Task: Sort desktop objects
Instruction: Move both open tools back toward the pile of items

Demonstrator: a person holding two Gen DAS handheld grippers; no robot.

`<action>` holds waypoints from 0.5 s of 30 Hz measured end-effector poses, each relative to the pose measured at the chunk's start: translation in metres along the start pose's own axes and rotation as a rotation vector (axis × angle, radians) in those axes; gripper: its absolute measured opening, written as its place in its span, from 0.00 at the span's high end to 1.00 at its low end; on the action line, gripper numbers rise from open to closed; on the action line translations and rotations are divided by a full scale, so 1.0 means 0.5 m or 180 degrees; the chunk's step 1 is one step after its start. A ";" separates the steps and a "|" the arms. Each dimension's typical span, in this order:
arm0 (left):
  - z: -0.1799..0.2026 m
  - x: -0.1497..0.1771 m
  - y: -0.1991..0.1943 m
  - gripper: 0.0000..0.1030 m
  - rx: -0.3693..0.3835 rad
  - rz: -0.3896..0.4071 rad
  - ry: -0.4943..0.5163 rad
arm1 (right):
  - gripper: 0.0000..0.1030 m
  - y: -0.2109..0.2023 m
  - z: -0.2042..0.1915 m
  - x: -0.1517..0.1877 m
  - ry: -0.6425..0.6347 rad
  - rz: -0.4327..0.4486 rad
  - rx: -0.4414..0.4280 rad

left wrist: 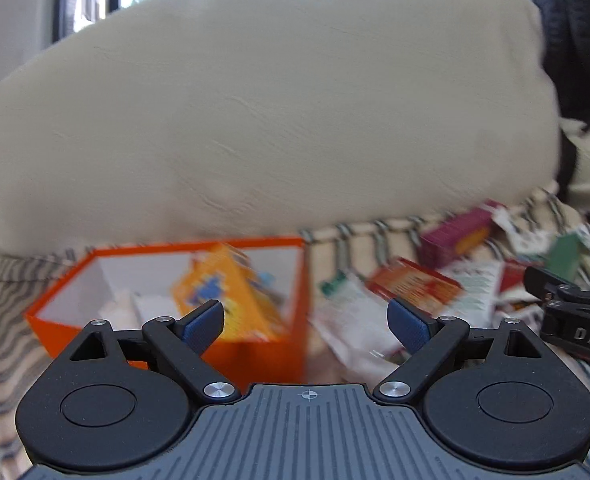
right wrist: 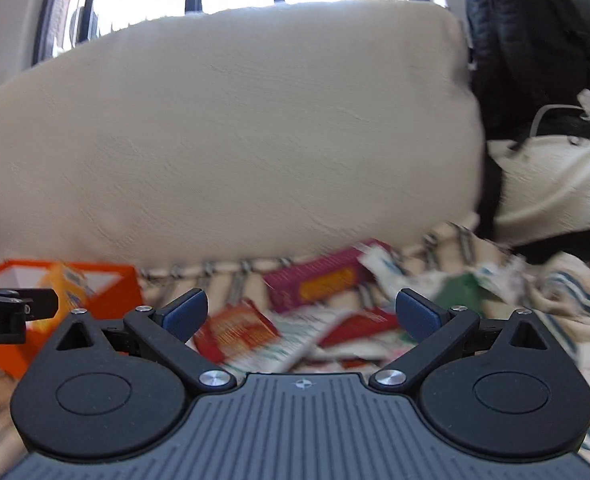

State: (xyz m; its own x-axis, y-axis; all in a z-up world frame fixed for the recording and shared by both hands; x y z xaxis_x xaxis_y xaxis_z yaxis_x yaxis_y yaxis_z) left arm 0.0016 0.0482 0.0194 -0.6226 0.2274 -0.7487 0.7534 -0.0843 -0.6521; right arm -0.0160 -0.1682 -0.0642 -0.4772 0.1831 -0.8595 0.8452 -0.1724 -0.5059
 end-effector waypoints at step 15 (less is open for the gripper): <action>0.137 0.060 0.086 0.09 -0.0239 -0.0554 0.0006 | 0.02 0.031 0.106 0.027 -0.0063 -0.0417 0.0054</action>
State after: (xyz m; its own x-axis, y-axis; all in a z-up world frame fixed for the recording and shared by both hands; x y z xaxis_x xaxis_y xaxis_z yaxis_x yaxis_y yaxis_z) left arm 0.0010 -0.0151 -0.0393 -0.7445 0.2342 -0.6252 0.6481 0.0290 -0.7610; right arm -0.0222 -0.2196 -0.0875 -0.5879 0.1860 -0.7872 0.7712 -0.1648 -0.6149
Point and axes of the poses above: each gripper's, at about its wrist camera, not at the fingertips, and y roughly the way its jaws point, z to its right, x to its underside, the point moved 1 cm from there along y, roughly the way its jaws point, and after that the axes turned 14 degrees about -z, right-handed, at the moved point
